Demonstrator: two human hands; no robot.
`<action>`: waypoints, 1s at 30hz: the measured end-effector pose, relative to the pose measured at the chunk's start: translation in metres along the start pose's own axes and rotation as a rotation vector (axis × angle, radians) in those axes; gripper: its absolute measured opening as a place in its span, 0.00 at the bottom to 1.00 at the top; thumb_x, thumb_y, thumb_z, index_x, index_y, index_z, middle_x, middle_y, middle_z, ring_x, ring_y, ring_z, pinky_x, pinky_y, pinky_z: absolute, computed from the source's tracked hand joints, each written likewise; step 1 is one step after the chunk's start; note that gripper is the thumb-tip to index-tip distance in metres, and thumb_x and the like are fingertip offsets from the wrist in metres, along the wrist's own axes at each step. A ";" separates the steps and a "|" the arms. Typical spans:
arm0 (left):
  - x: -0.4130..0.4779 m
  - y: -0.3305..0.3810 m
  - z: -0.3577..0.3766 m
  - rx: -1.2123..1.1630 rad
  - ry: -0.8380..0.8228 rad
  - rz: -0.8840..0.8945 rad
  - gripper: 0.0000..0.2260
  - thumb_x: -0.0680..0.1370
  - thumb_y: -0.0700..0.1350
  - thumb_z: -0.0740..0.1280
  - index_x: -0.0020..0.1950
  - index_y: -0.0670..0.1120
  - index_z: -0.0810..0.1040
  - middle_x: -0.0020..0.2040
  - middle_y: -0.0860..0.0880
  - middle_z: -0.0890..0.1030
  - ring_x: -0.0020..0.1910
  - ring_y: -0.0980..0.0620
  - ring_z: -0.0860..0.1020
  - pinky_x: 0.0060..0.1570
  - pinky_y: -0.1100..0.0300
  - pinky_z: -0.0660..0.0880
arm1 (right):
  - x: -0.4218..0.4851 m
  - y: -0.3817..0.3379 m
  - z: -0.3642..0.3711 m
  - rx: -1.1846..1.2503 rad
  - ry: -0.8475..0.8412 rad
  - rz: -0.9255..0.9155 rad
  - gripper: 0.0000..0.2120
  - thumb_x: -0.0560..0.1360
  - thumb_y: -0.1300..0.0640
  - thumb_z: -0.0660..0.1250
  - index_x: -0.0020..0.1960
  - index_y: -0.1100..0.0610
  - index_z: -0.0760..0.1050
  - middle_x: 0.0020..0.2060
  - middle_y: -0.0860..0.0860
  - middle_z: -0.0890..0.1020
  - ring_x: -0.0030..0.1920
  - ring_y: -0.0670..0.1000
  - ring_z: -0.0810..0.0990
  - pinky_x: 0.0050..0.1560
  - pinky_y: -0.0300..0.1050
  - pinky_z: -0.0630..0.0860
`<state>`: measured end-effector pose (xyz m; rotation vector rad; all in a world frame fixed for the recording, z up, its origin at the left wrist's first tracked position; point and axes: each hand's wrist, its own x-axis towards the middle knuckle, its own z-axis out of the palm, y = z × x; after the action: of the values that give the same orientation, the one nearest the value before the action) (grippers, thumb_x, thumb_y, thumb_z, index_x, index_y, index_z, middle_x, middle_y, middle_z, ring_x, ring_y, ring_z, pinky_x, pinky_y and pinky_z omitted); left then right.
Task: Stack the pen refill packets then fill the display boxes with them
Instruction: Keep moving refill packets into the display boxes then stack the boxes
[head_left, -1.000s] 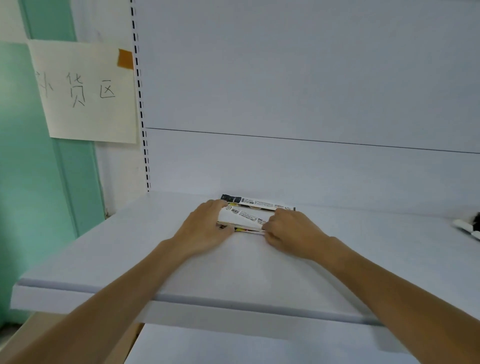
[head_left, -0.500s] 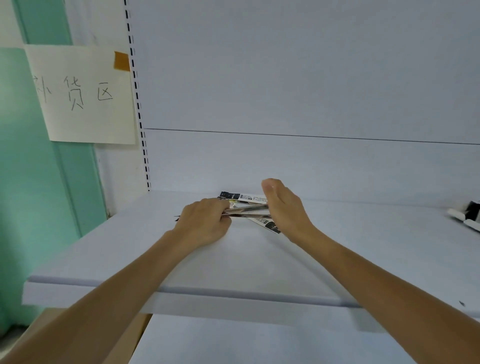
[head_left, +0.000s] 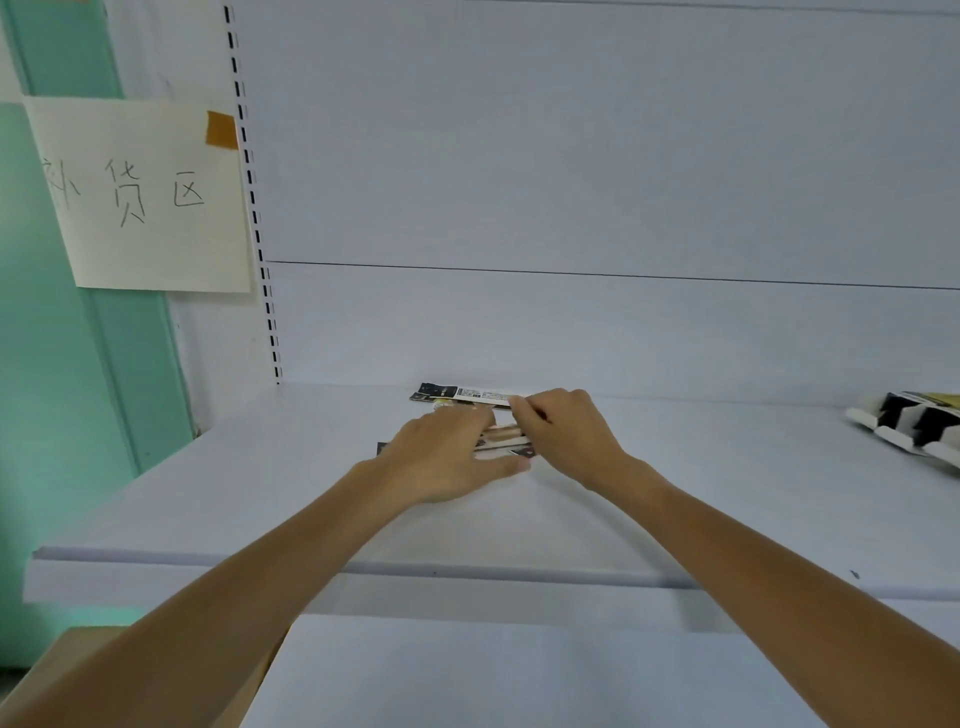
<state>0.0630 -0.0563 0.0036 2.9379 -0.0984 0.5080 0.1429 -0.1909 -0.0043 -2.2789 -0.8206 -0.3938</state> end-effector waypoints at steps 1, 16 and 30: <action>0.001 0.003 0.004 0.034 0.026 0.030 0.19 0.76 0.64 0.55 0.47 0.48 0.70 0.44 0.53 0.73 0.44 0.51 0.73 0.40 0.59 0.64 | -0.001 0.004 -0.003 0.028 -0.018 -0.008 0.22 0.78 0.55 0.57 0.25 0.57 0.61 0.19 0.47 0.68 0.26 0.48 0.62 0.30 0.43 0.62; 0.078 0.112 0.056 -0.235 -0.006 0.242 0.14 0.79 0.60 0.53 0.48 0.52 0.70 0.41 0.53 0.72 0.43 0.49 0.73 0.40 0.57 0.64 | -0.068 0.138 -0.170 -0.081 0.402 0.504 0.10 0.76 0.59 0.59 0.51 0.56 0.78 0.47 0.49 0.80 0.46 0.51 0.77 0.45 0.44 0.74; 0.170 0.439 0.111 -0.427 -0.111 0.639 0.21 0.77 0.57 0.50 0.60 0.48 0.74 0.47 0.52 0.78 0.49 0.46 0.75 0.48 0.53 0.71 | -0.232 0.339 -0.432 -0.515 0.464 0.819 0.20 0.77 0.55 0.55 0.68 0.58 0.69 0.64 0.57 0.74 0.59 0.58 0.75 0.57 0.44 0.70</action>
<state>0.2196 -0.5139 0.0214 2.4609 -1.0381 0.3367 0.1658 -0.7856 0.0321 -2.5767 0.5078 -0.7497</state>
